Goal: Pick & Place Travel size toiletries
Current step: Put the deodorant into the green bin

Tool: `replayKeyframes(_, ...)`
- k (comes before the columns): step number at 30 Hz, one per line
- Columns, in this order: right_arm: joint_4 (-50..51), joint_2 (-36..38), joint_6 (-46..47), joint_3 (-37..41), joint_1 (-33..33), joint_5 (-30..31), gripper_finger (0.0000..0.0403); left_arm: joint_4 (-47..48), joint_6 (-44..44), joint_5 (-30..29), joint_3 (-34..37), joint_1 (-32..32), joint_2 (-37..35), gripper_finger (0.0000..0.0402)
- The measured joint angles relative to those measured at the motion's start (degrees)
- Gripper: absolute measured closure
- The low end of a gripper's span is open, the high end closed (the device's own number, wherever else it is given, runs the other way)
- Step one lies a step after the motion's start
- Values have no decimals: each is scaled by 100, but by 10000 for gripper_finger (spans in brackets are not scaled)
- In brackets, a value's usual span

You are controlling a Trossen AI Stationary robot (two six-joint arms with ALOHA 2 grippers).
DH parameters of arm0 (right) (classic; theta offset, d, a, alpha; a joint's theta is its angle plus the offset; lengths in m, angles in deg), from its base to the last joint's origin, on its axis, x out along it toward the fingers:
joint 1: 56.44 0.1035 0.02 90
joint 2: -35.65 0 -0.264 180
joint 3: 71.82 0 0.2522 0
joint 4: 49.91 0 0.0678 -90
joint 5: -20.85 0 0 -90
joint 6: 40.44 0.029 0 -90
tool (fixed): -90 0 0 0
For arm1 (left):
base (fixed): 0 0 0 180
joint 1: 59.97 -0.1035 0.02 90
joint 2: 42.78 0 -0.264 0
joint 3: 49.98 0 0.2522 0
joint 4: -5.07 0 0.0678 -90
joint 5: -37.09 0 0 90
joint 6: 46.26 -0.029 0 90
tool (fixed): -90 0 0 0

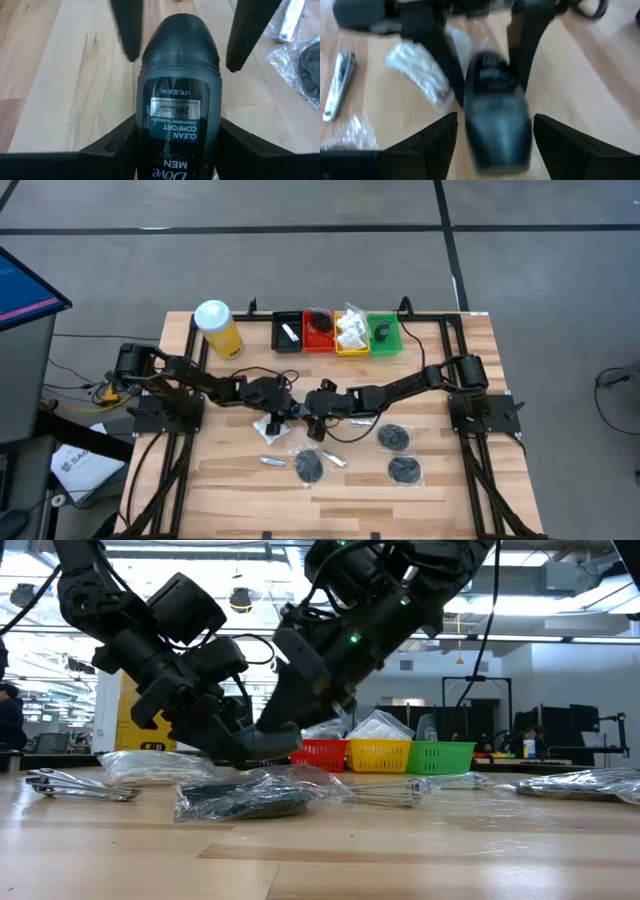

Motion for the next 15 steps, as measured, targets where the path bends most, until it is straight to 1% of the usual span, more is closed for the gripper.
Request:
replayKeyframes(6, 61, 0, -49, -45, -38, -123, 154, -13, 0, -7, -2, 115, 0, 214)
replayKeyframes(15, 91, 0, -49, -45, 2, -130, 154, -94, 0, 2, -38, 116, -2, 214)
